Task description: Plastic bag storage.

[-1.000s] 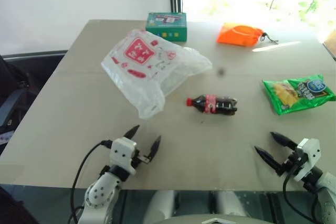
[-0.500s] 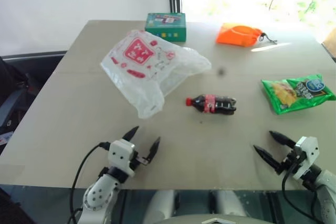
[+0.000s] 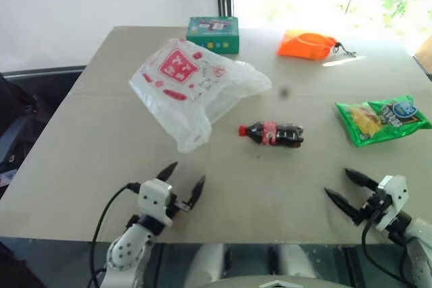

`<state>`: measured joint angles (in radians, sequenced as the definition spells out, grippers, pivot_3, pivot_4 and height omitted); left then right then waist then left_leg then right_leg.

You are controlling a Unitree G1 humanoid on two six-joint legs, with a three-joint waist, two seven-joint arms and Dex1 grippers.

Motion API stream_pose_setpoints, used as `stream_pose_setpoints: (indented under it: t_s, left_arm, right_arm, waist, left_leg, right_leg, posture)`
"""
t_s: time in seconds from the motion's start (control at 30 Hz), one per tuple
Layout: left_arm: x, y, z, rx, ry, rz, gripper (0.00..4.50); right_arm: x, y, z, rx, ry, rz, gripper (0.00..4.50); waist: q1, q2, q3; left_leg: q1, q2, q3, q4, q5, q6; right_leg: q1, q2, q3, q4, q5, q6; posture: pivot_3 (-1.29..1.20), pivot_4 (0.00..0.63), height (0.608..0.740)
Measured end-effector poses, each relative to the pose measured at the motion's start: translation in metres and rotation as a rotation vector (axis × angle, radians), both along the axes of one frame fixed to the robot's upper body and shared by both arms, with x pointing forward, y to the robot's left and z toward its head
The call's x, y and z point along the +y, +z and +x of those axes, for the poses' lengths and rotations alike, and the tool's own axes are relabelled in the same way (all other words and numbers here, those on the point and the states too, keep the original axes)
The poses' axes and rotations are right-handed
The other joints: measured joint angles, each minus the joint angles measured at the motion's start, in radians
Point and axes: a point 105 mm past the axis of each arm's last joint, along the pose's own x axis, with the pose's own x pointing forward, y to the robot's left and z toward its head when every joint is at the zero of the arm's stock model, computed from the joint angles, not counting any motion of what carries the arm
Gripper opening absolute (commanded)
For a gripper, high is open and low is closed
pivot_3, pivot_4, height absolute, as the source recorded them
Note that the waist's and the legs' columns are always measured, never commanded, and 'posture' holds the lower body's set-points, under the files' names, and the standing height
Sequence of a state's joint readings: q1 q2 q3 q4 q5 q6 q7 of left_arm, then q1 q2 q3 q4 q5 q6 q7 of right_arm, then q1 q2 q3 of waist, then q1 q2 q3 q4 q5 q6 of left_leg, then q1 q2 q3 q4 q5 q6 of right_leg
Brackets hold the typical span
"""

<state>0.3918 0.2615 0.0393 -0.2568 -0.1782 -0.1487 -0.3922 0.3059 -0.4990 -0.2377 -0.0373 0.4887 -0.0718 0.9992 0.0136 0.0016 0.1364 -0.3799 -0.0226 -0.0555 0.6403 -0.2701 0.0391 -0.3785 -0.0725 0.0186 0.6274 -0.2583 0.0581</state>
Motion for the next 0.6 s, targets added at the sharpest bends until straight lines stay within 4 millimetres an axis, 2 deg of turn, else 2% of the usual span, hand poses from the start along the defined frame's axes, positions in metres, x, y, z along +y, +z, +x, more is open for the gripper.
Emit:
stream_pose_setpoints:
  t_s: [0.2,0.3,0.33,0.4,0.57,0.6]
  left_arm:
    - [0.012,0.008,0.009,-0.003,0.137,0.068,4.43]
    - [0.012,0.025,0.024,-0.076,0.129,0.103,4.43]
    - [0.009,0.033,0.030,-0.114,0.121,0.114,4.43]
    - [0.006,0.039,0.035,-0.138,0.110,0.128,4.43]
    - [-0.029,0.050,0.059,-0.224,-0.001,0.247,4.43]
    - [-0.029,0.050,0.060,-0.224,-0.001,0.247,4.43]
  right_arm:
    - [0.032,0.012,-0.011,0.042,0.213,0.056,4.50]
    - [0.051,0.026,-0.010,0.013,0.293,0.068,4.50]
    - [0.059,0.031,-0.010,-0.006,0.326,0.072,4.50]
    - [0.063,0.033,-0.010,-0.010,0.340,0.077,4.50]
    - [0.079,0.039,-0.009,-0.031,0.392,0.103,4.50]
    - [0.080,0.039,-0.009,-0.031,0.393,0.104,4.50]
  waist:
    - [0.001,0.000,0.001]
    - [0.003,0.000,0.001]
    - [0.003,0.000,0.001]
    - [0.003,0.000,0.001]
    - [0.002,-0.001,0.002]
    - [0.001,-0.001,0.002]
  left_leg:
    - [-0.001,0.000,-0.002,0.003,0.000,0.000]
    - [-0.004,0.000,-0.004,0.007,0.000,0.000]
    - [-0.004,-0.001,-0.004,0.009,0.000,0.000]
    - [-0.004,-0.002,-0.003,0.009,0.000,0.000]
    - [-0.003,-0.004,-0.003,0.010,0.000,0.000]
    - [-0.003,-0.004,-0.003,0.010,0.000,0.000]
  right_leg:
    - [0.000,0.001,-0.001,0.001,0.000,0.000]
    - [0.000,0.002,-0.004,0.003,0.000,0.000]
    - [0.000,0.002,-0.004,0.003,0.000,0.000]
    - [0.000,0.002,-0.004,0.004,0.000,0.000]
    - [0.000,0.002,-0.005,0.006,0.000,0.001]
    - [0.000,0.002,-0.005,0.006,0.000,0.001]
  posture:
    - [0.00,0.150,0.740]
    - [0.00,0.150,0.740]
    - [0.00,0.150,0.740]
    - [0.00,0.150,0.740]
    - [0.00,0.150,0.740]
    - [0.00,0.150,0.740]
